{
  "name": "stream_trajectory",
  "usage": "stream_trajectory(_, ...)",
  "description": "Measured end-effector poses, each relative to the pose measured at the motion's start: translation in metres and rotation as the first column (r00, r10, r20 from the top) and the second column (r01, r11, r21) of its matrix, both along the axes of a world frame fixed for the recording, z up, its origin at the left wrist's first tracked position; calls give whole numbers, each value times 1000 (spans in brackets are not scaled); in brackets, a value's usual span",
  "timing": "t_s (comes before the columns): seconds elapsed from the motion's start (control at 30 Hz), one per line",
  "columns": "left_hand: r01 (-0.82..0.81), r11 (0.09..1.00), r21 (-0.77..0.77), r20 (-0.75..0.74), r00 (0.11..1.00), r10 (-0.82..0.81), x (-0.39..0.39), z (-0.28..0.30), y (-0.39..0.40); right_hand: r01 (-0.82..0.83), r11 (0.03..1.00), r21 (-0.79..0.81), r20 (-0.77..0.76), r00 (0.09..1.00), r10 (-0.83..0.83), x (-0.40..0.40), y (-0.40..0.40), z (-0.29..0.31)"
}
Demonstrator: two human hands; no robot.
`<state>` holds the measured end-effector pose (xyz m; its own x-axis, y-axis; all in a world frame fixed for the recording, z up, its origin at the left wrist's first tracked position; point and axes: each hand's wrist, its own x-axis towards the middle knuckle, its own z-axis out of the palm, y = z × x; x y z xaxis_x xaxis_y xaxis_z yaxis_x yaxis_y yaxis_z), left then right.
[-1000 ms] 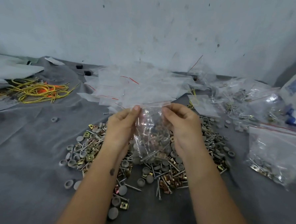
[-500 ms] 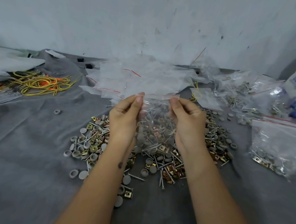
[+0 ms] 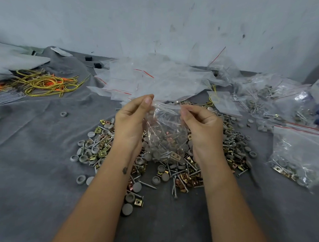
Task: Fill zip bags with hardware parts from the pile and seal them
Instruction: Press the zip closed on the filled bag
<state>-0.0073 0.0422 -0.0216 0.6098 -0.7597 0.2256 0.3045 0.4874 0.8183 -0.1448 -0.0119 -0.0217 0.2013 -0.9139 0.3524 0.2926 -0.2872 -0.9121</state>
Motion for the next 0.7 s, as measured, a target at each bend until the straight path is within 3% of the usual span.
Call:
stream_trajectory(0.27,-47,995,84,64,997,42,5,-2,-1,77,997,-1,-11,997,-77,-3,-1,-1)
stream_trajectory(0.4,-50,993,108,300,954,15,3,-5,0,123,992,-11,-82,989,-124,-4,0,1)
stream_trajectory(0.5,-82,996,43,395,917,58,1,-7,-1,219,946,-241,-286,915,-285,-3,2,3)
stream_trajectory(0.6,-80,996,26,420,906,62,-1,-7,-2,233,811,-536,-332,826,-456,0,4,7)
stream_trajectory(0.7,-74,997,18,429,901,59,-6,-6,-2,189,776,-602,-364,800,-477,8,8,6)
